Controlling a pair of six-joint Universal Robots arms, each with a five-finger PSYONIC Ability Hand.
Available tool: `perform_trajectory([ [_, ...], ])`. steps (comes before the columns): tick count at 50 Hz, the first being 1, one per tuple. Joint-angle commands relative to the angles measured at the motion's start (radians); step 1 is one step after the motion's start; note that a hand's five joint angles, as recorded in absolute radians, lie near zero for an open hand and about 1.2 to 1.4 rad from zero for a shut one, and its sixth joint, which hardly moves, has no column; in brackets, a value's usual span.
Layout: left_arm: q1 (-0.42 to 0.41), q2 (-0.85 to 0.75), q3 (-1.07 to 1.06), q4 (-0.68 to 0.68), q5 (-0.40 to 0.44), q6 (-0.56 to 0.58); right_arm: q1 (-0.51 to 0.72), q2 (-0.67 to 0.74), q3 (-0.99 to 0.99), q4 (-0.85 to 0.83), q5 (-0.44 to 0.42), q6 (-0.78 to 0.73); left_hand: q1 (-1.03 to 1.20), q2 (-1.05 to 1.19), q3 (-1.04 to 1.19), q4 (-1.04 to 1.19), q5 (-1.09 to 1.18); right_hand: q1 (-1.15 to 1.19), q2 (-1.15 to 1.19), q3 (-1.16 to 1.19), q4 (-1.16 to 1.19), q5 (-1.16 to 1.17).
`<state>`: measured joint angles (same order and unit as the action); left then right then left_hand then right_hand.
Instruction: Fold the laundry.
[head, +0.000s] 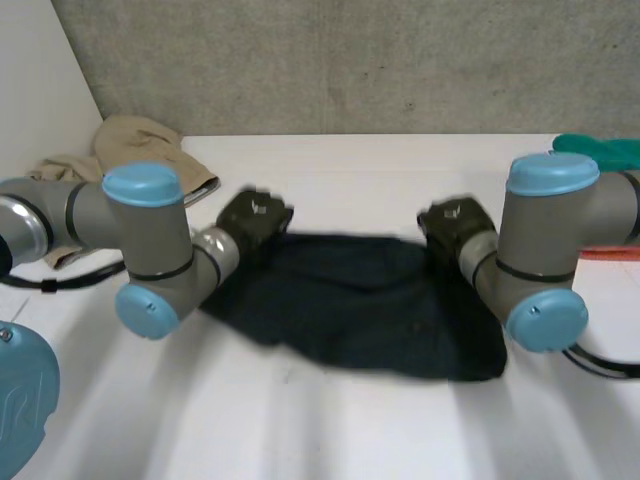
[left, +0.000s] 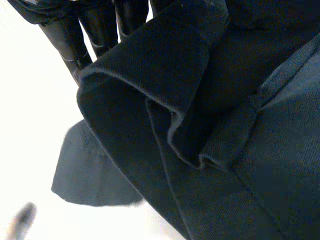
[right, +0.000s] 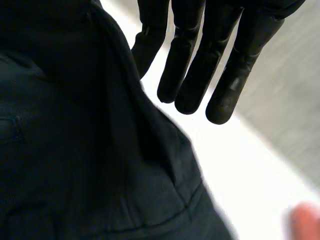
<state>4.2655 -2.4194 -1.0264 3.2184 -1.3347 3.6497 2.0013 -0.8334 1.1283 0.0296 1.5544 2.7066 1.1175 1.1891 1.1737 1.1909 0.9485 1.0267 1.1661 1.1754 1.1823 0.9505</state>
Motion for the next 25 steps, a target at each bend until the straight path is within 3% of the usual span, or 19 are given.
perform_trajectory([
  [1, 0.004, 0.086, 0.195, 0.411, -0.087, -0.019, -0.001, -0.082, -0.132, -0.38, 0.032, -0.011, 0.279, 0.207, 0.223, 0.205, 0.273, 0.37, 0.23, 0.221, 0.214, 0.271],
  [6, 0.011, 0.117, 0.371, 0.535, -0.139, -0.071, 0.001, -0.136, -0.209, -0.597, 0.092, -0.022, 0.279, 0.207, 0.223, 0.205, 0.273, 0.37, 0.23, 0.221, 0.214, 0.271],
  [11, 0.017, 0.177, 0.329, 0.563, -0.156, -0.16, 0.01, -0.177, -0.234, -0.62, 0.085, -0.025, 0.279, 0.207, 0.223, 0.205, 0.273, 0.37, 0.23, 0.221, 0.214, 0.271],
  [20, 0.019, 0.255, -0.101, 0.574, -0.141, -0.212, 0.045, -0.19, -0.072, -0.51, -0.002, -0.025, 0.279, 0.207, 0.223, 0.205, 0.273, 0.37, 0.23, 0.221, 0.214, 0.271],
  [25, 0.011, 0.244, -0.311, 0.569, -0.143, -0.214, 0.063, -0.109, 0.073, -0.38, -0.013, -0.03, 0.279, 0.207, 0.223, 0.205, 0.273, 0.37, 0.23, 0.221, 0.214, 0.271],
])
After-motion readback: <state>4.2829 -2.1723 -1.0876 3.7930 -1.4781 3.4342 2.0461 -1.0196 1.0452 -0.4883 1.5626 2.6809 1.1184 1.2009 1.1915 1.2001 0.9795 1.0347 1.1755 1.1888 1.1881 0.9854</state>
